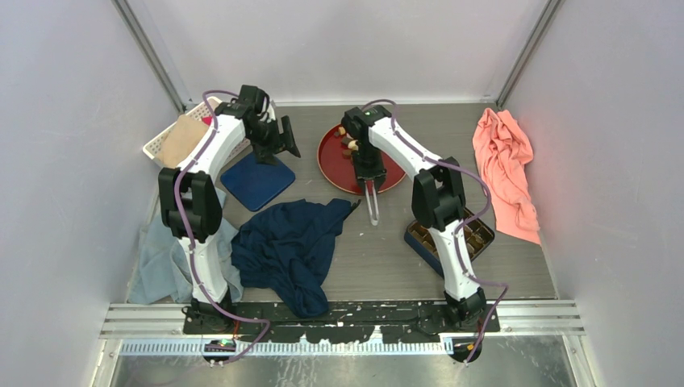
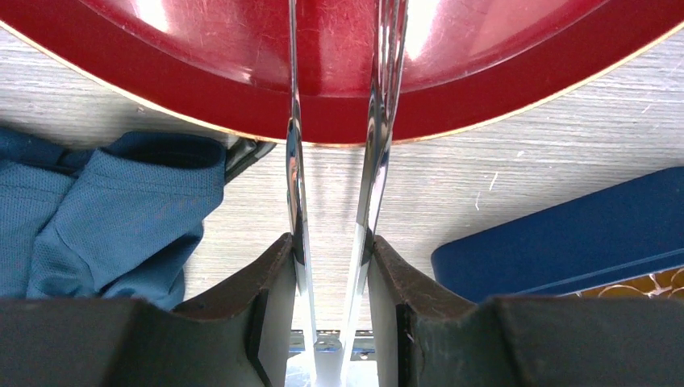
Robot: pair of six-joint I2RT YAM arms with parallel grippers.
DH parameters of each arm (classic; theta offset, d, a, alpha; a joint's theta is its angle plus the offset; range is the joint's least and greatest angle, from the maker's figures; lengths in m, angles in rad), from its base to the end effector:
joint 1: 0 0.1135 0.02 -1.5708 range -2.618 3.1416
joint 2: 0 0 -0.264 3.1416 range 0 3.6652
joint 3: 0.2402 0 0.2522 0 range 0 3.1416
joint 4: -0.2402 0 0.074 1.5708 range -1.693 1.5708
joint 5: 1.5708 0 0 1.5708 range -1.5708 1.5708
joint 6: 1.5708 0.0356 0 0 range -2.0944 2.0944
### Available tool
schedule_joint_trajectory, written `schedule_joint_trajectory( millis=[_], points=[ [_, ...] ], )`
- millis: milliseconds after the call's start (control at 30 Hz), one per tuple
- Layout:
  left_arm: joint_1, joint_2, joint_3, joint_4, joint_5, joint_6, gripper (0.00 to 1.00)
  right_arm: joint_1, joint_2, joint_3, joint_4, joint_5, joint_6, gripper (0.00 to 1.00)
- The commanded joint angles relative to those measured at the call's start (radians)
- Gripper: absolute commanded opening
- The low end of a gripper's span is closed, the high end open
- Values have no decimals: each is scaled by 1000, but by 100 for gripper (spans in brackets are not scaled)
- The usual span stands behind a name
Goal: Pack the chocolate
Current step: Pick up the fake chocolate from the plate, then place the fake chocolate in the packing box.
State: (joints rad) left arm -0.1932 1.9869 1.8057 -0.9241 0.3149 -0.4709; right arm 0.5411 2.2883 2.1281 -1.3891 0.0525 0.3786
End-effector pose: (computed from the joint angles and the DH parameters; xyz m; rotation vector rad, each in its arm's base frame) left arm 0.4168 -0.0928 0.2735 -0.2768 2.7250 -0.6223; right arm 0.3844 0.2288 0.2230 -0.2506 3.0883 -0.0581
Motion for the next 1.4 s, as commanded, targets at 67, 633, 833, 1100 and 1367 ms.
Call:
schedule_joint_trajectory(
  millis=[67,633,833,1100,1367],
  points=[
    [9,-56,0,34,25,5,77,2,-134,-36,-23,16,23,17],
    [8,-13,34,36,38,-7,77,0,-468,-401,-63,52,99,16],
    [8,6,56,36,49,-21,77,0,-591,-519,-88,55,143,15],
    [8,13,79,28,55,-26,77,0,-730,-684,-97,49,208,15],
    [-8,21,91,21,59,-35,77,0,-836,-819,-87,28,250,15]
  ],
)
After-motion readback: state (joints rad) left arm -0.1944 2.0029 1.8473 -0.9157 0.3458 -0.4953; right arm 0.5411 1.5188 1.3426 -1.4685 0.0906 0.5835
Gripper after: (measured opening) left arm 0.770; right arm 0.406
